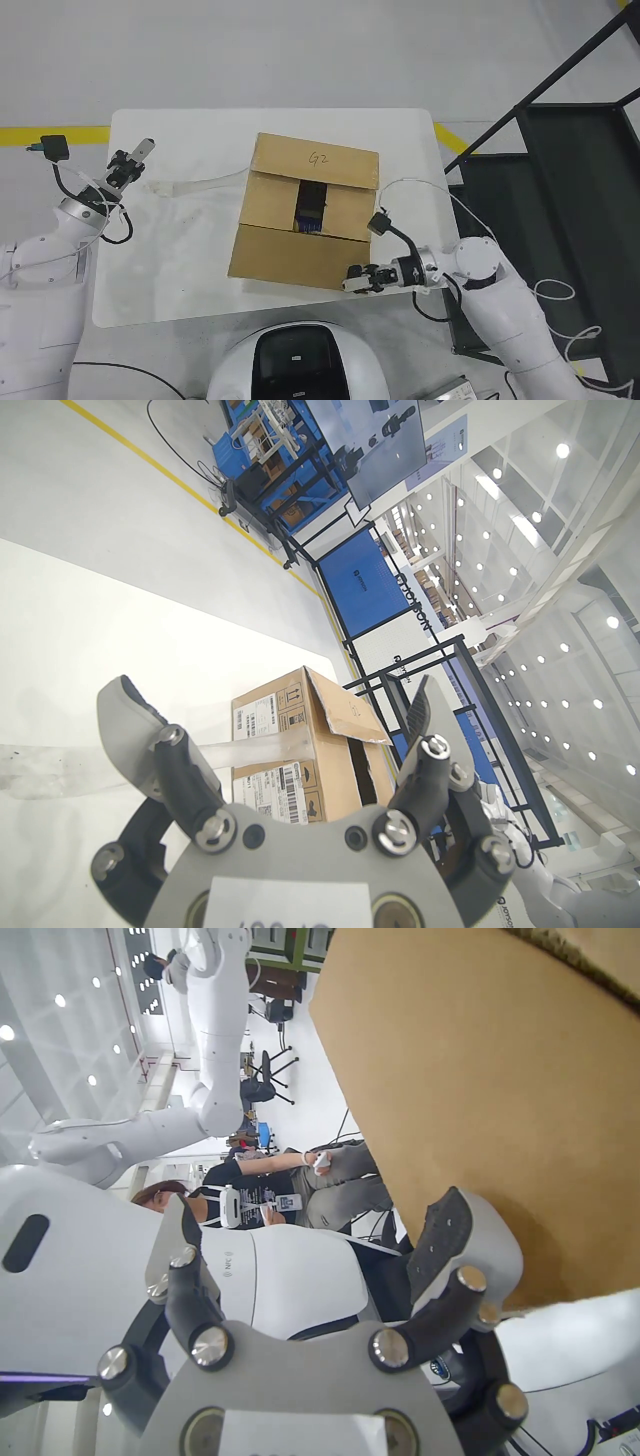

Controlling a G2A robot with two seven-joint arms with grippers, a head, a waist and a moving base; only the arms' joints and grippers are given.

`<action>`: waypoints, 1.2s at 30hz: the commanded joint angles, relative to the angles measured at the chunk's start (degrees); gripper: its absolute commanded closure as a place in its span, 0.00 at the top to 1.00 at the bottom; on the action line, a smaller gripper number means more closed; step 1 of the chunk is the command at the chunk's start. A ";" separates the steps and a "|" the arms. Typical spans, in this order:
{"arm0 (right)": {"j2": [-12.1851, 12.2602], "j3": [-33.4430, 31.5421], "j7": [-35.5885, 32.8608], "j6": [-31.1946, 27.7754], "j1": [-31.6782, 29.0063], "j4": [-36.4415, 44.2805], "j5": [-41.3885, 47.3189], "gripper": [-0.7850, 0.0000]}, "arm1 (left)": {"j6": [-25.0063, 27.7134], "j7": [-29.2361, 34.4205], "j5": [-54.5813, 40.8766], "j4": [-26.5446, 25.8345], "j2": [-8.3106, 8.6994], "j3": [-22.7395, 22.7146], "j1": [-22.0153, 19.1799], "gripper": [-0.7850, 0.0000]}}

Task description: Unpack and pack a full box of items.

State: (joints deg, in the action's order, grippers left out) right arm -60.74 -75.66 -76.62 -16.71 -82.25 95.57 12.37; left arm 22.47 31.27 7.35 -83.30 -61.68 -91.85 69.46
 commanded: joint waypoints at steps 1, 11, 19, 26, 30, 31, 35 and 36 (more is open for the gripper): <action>-0.19 1.88 2.66 -0.22 0.29 -0.47 -2.69 1.00 | 0.00 0.00 0.00 0.00 0.00 0.00 0.00 1.00; -0.87 5.33 21.79 -1.87 0.09 -1.70 -14.55 1.00 | 0.00 0.00 0.00 0.00 0.00 0.00 0.00 1.00; -0.48 4.59 25.65 0.24 -1.22 -1.75 -18.71 1.00 | 0.00 0.00 0.00 0.00 0.00 0.00 0.00 1.00; -0.07 2.67 28.25 0.65 -2.27 -1.13 -19.35 1.00 | 0.00 0.00 0.00 0.00 0.00 0.00 0.00 1.00; 0.16 1.68 29.71 0.89 -3.26 -0.50 -20.04 1.00 | 0.00 0.00 0.00 0.00 0.00 0.00 0.00 1.00; 0.20 1.53 29.33 0.80 -3.57 -0.37 -18.77 1.00 | 0.00 0.00 0.00 0.00 0.00 0.00 0.00 1.00; 0.57 0.08 24.56 0.16 -4.40 1.12 -12.23 1.00 | 0.00 0.00 0.00 0.00 0.00 0.00 0.00 1.00; 0.76 -0.78 22.44 0.27 -4.73 1.81 -9.25 1.00 | 0.00 0.00 0.00 0.00 0.00 0.00 0.00 1.00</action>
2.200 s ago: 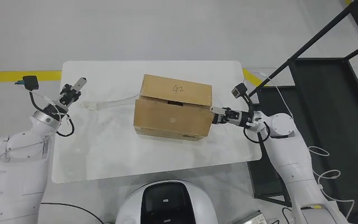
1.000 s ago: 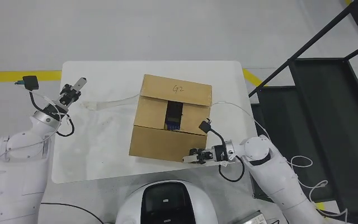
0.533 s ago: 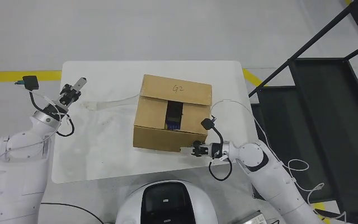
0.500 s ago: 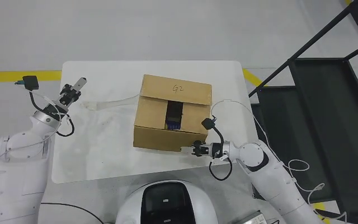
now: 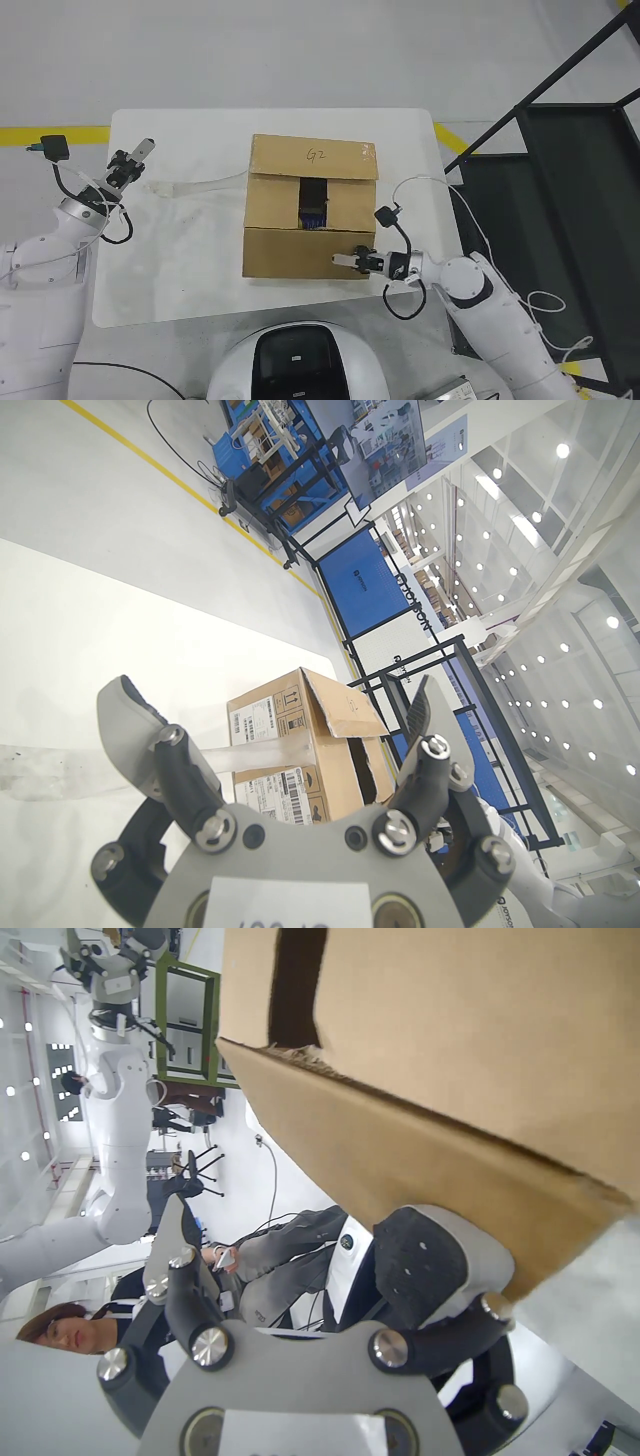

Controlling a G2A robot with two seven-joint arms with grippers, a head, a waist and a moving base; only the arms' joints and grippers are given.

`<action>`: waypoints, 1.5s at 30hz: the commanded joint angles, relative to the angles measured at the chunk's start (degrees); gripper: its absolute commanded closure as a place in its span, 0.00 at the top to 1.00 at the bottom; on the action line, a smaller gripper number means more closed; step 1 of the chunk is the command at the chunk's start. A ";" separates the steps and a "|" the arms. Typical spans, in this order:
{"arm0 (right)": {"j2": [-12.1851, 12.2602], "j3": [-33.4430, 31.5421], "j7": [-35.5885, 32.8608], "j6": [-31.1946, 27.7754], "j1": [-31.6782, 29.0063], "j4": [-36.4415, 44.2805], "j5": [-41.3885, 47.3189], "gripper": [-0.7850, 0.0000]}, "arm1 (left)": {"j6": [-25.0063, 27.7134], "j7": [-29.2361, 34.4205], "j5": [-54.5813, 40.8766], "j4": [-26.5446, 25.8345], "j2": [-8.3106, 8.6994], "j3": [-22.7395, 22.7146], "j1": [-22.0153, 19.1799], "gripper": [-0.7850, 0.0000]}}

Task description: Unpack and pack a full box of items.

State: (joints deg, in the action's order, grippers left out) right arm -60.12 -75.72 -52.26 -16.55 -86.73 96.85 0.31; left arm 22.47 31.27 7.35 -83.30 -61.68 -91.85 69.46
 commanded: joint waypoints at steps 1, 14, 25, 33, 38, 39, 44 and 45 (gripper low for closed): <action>0.28 -1.42 -3.47 0.03 -0.43 1.10 5.30 1.00 | 0.00 0.00 0.00 0.00 0.00 0.00 0.00 1.00; 1.63 -12.93 -8.12 -0.29 -1.02 -0.14 25.60 1.00 | 3.51 5.01 3.43 -3.79 -0.01 4.60 1.01 1.00; 2.00 -17.91 -6.42 1.45 -2.60 -2.01 30.55 1.00 | 6.43 22.94 -2.56 2.06 -0.33 14.42 -7.95 1.00; 2.00 -17.91 -6.42 1.45 -2.60 -2.01 30.55 1.00 | 7.08 28.72 -6.02 4.71 -0.29 16.15 -11.59 1.00; 2.00 -17.91 -6.42 1.45 -2.60 -2.01 30.55 1.00 | 7.08 28.72 -6.02 4.71 -0.29 16.15 -11.59 1.00; 2.00 -17.91 -6.42 1.45 -2.60 -2.01 30.55 1.00 | 7.08 28.72 -6.02 4.71 -0.29 16.15 -11.59 1.00; 2.00 -17.91 -6.42 1.45 -2.60 -2.01 30.55 1.00 | 7.08 28.72 -6.02 4.71 -0.29 16.15 -11.59 1.00; 2.00 -17.91 -6.42 1.45 -2.60 -2.01 30.55 1.00 | 7.08 28.72 -6.02 4.71 -0.29 16.15 -11.59 1.00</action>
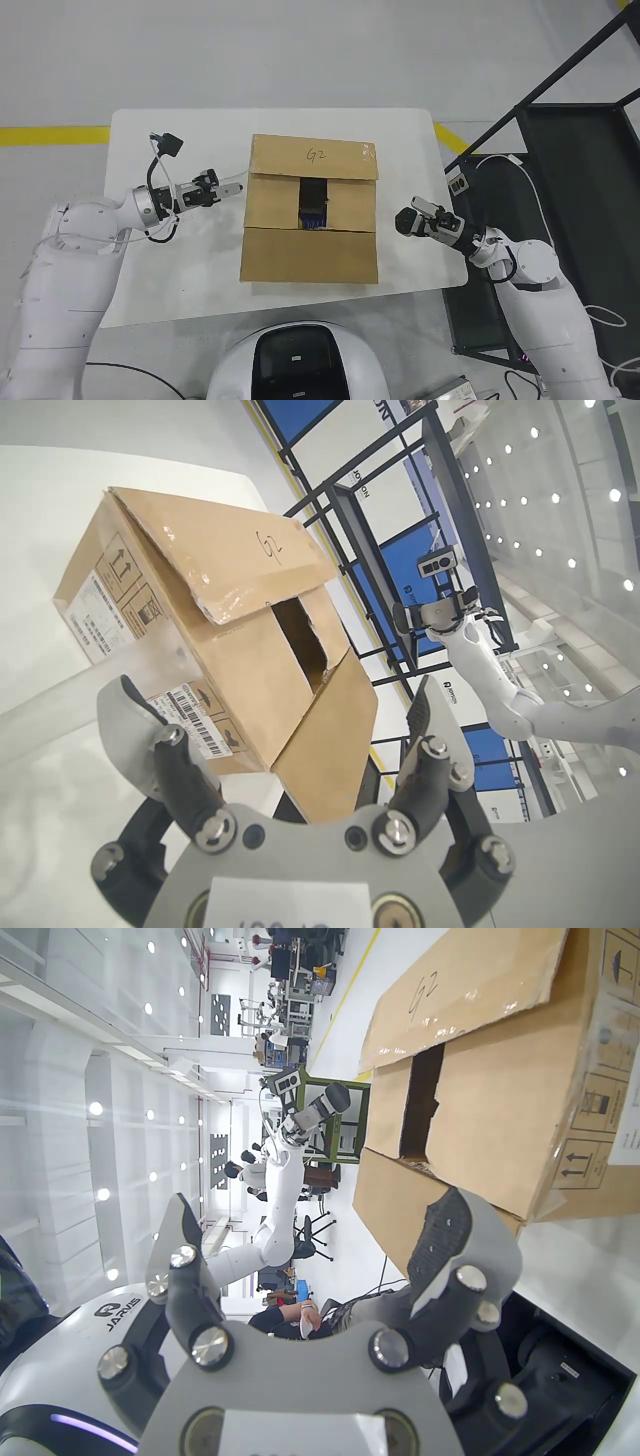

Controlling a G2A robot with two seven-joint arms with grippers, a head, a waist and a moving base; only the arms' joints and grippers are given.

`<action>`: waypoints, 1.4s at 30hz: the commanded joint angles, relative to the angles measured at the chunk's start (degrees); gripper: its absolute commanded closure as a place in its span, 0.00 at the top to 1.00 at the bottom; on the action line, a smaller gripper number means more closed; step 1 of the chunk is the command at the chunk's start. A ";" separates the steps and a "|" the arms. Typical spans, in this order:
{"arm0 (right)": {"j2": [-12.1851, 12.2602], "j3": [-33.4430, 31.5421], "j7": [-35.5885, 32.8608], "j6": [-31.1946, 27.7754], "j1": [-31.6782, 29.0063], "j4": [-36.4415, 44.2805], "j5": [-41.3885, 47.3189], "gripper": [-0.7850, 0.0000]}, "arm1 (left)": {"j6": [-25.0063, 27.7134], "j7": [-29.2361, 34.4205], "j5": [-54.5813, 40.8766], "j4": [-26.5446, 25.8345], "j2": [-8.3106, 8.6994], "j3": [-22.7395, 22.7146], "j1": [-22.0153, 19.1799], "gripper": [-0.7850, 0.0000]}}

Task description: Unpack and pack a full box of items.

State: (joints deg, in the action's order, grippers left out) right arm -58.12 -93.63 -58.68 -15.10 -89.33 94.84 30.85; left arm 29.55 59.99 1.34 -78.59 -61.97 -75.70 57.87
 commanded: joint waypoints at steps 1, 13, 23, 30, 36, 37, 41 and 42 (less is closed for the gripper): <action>0.00 0.00 0.00 0.00 0.00 0.00 0.00 1.00 | 0.00 0.01 -0.01 0.00 0.00 0.00 0.00 1.00; 0.00 0.00 0.00 0.00 0.00 0.00 0.00 1.00 | -12.83 12.28 -25.99 7.28 -1.79 7.05 -5.81 1.00; 0.00 0.00 0.00 0.00 0.00 0.00 0.00 1.00 | -13.79 9.88 -27.20 21.42 -4.81 15.73 -13.76 1.00; 0.00 0.00 0.00 0.00 0.00 0.00 0.00 1.00 | -11.05 7.82 -29.55 27.22 -7.00 19.16 -18.01 1.00; 0.00 0.00 0.00 0.00 0.00 0.00 0.00 1.00 | -7.99 7.15 -34.79 31.07 -8.94 20.38 -21.72 1.00; 0.00 0.00 0.00 0.00 0.00 0.00 0.00 1.00 | -7.18 6.78 -34.87 31.68 -9.22 20.56 -22.52 1.00; 0.00 0.00 0.00 0.00 0.00 0.00 0.00 1.00 | -5.46 4.98 -35.66 34.65 -10.54 21.59 -25.93 1.00; 0.00 0.00 0.00 0.00 0.00 0.00 0.00 1.00 | -5.11 4.58 -35.78 35.53 -10.93 21.96 -26.85 1.00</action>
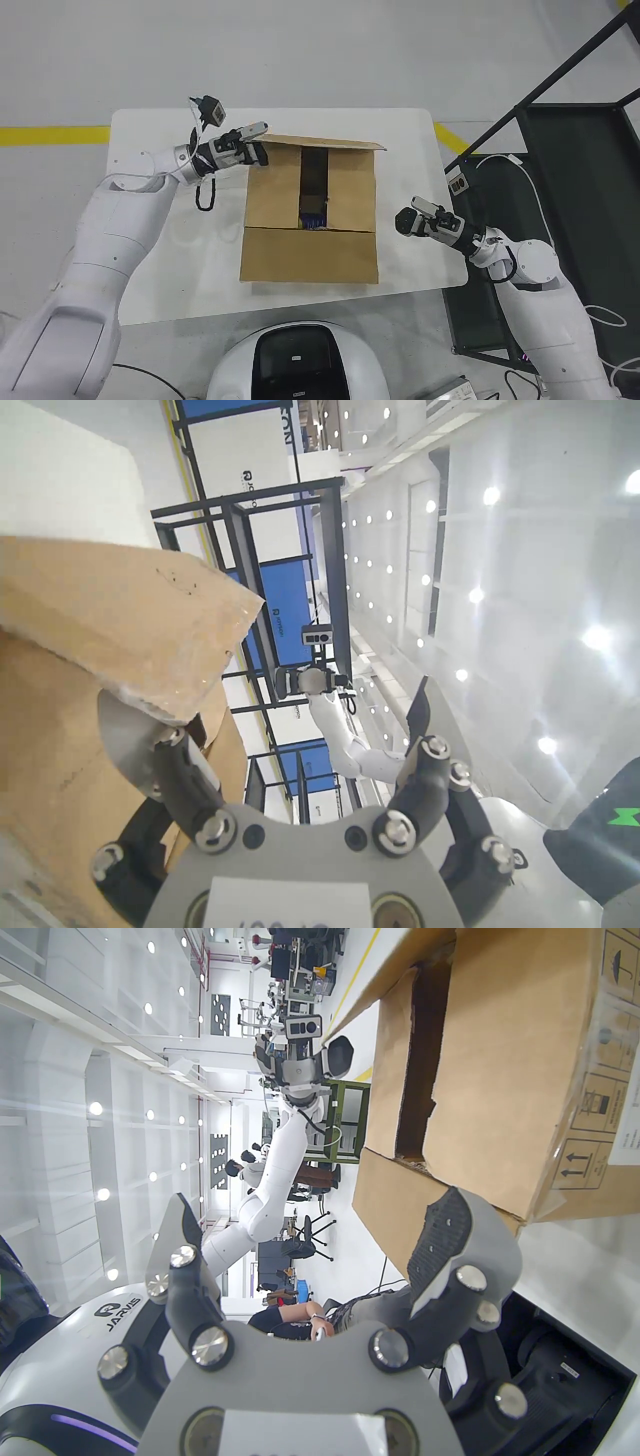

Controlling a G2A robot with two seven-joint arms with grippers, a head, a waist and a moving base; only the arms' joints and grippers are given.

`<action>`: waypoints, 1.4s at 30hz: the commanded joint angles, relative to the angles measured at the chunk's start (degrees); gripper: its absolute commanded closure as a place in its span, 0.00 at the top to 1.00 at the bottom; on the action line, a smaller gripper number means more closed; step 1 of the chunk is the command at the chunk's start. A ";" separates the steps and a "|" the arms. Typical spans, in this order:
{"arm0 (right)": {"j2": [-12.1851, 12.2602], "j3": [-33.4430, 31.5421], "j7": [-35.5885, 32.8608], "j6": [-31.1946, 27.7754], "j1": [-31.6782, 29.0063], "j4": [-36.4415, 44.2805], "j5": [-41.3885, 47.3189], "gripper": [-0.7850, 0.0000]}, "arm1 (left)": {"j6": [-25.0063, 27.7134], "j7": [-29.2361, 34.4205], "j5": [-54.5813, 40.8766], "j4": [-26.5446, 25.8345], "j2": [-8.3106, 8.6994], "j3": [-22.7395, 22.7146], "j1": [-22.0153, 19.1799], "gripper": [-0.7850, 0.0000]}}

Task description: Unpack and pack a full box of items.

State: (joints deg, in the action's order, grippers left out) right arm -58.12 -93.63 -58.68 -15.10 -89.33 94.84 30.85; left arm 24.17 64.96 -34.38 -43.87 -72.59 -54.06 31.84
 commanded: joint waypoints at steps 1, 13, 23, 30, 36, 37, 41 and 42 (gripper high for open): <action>0.00 0.00 0.00 0.00 0.00 0.00 0.00 1.00 | 0.75 -1.01 -0.27 1.89 -0.72 0.64 -1.74 1.00; 0.00 0.00 0.00 0.00 0.00 0.00 0.00 1.00 | 8.79 -12.42 5.85 13.87 -6.52 6.87 -10.60 1.00; 0.00 0.00 0.00 0.00 0.00 0.00 0.00 1.00 | 9.24 -12.44 5.69 14.72 -7.28 7.42 -11.15 1.00; 0.00 0.00 0.00 0.00 0.00 0.00 0.00 1.00 | 9.24 -12.44 5.69 14.72 -7.28 7.42 -11.15 1.00; 0.00 0.00 0.00 0.00 0.00 0.00 0.00 1.00 | 4.15 -23.79 8.32 12.39 -7.90 7.39 -10.14 1.00; 0.00 0.00 0.00 0.00 0.00 0.00 0.00 1.00 | 3.48 -24.55 8.07 12.18 -8.16 7.44 -9.99 1.00; 0.00 0.00 0.00 0.00 0.00 0.00 0.00 1.00 | 1.06 -28.27 8.34 14.21 -9.75 8.51 -10.25 1.00; 0.00 0.00 0.00 0.00 0.00 0.00 0.00 1.00 | 0.31 -29.26 8.27 15.00 -10.24 8.76 -10.60 1.00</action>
State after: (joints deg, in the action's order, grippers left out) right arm -58.12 -93.63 -58.68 -15.10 -89.33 94.84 30.85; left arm 25.17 36.72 -26.02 -29.64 -82.41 -45.50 21.54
